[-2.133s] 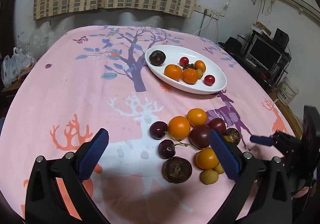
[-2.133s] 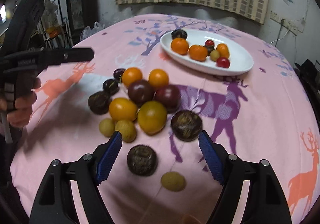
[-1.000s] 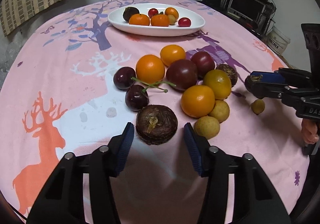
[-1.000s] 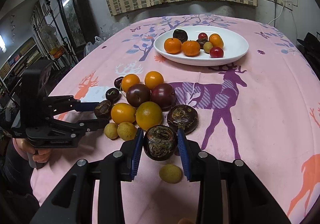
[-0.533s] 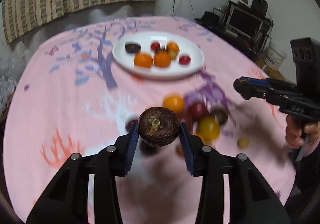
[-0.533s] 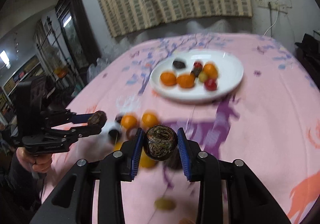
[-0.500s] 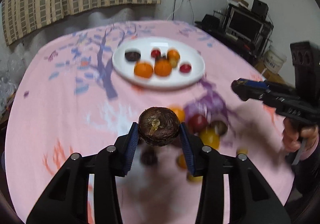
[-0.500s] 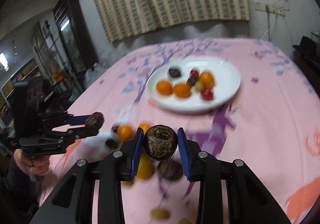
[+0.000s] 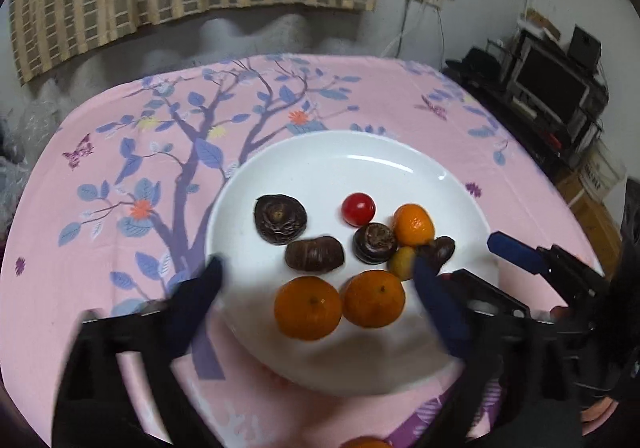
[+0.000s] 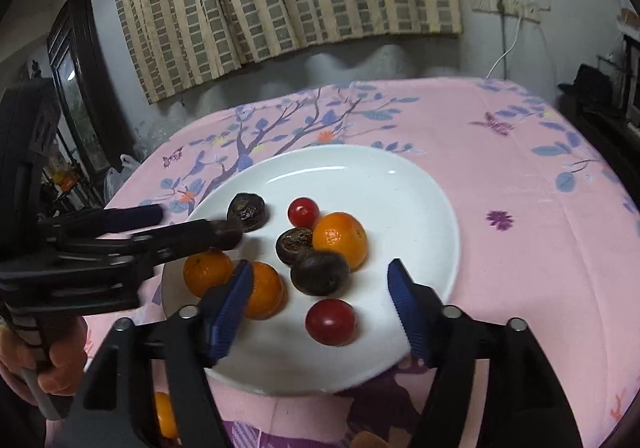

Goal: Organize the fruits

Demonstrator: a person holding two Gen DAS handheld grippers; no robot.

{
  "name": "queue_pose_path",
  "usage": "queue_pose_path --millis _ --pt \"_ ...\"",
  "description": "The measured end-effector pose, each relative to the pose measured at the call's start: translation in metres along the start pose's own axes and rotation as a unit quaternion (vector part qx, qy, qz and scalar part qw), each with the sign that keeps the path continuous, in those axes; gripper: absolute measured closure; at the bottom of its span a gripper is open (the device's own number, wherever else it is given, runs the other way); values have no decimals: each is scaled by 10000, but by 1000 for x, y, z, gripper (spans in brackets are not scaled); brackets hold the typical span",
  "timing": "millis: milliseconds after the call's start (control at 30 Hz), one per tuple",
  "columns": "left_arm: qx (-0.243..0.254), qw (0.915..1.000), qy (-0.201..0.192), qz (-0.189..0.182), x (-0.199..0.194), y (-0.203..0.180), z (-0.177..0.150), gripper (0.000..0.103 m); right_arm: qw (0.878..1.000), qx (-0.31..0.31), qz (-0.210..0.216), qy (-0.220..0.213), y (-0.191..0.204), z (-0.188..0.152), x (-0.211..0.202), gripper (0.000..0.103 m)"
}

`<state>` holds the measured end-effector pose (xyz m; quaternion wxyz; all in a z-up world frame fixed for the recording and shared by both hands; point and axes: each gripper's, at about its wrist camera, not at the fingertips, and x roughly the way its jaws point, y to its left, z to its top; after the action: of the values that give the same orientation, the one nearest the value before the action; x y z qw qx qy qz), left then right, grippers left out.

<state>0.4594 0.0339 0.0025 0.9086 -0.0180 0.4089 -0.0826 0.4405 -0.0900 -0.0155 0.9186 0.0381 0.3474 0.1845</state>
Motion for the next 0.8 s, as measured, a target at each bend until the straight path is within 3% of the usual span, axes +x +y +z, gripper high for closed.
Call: queue_pose_path --millis 133,267,333,400,533,667,800 --pt "-7 9998 -184 71 -50 12 -26 4 9975 -669 212 4 18 -15 -34 33" --pt "-193 9995 -230 93 -95 25 -80 4 9893 -1227 561 549 33 -45 -62 33" --pt "-290 9991 -290 101 -113 27 -111 4 9836 -1460 408 977 41 -61 -68 33" --pt "-349 9990 -284 72 -123 29 -136 4 9790 -1622 340 1188 47 -76 -71 33" --pt "-428 9985 -312 -100 -131 32 -182 4 9692 -1878 607 1471 55 -100 -74 33" --pt "-465 9986 -226 -111 -125 36 -190 4 9626 -2081 566 1641 62 -114 -70 34" --pt "-467 9983 -234 -252 -125 34 -193 4 9617 -2057 563 1720 63 -119 -63 49"
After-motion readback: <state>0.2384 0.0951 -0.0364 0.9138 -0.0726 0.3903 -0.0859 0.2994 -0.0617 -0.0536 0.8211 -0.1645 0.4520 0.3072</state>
